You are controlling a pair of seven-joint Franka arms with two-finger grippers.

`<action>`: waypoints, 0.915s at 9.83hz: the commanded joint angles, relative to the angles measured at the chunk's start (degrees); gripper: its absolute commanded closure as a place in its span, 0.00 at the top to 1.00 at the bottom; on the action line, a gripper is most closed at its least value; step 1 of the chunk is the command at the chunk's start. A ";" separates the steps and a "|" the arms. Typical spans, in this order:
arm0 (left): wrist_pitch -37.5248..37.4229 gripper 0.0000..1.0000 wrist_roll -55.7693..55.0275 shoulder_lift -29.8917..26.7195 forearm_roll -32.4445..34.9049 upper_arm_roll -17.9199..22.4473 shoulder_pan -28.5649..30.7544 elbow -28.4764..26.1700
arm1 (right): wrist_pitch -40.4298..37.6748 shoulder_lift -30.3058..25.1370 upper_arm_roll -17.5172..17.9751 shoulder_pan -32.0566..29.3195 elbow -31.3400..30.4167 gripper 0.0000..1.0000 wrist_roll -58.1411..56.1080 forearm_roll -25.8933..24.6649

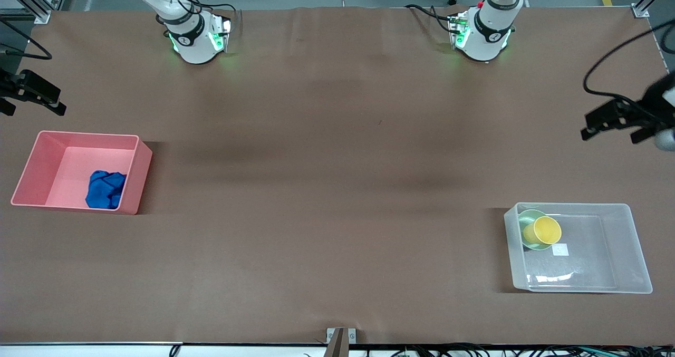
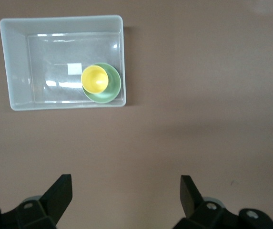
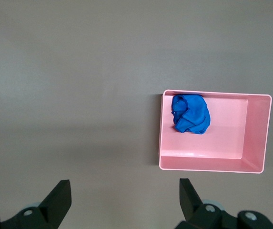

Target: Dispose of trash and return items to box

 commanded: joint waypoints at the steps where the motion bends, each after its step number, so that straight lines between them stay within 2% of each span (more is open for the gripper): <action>1: 1.33 1.00 -0.51 -6.66 -0.82 7.46 -8.28 -10.51 | -0.12 -0.19 0.10 0.07 -0.15 1.00 0.89 -0.13; 3: 5.28 1.00 -0.51 -13.24 -0.13 12.64 -14.87 -19.46 | -0.12 -0.01 0.10 0.07 -0.15 1.00 0.80 -0.13; 4: 5.38 1.00 -0.68 -14.84 -0.03 13.89 -16.12 -21.07 | -0.12 -0.01 0.10 0.07 -0.15 1.00 0.80 -0.13; 9: 4.07 1.00 -0.24 -11.26 0.14 13.99 -15.08 -15.73 | -0.12 0.07 0.10 -0.01 -0.15 1.00 0.72 -0.13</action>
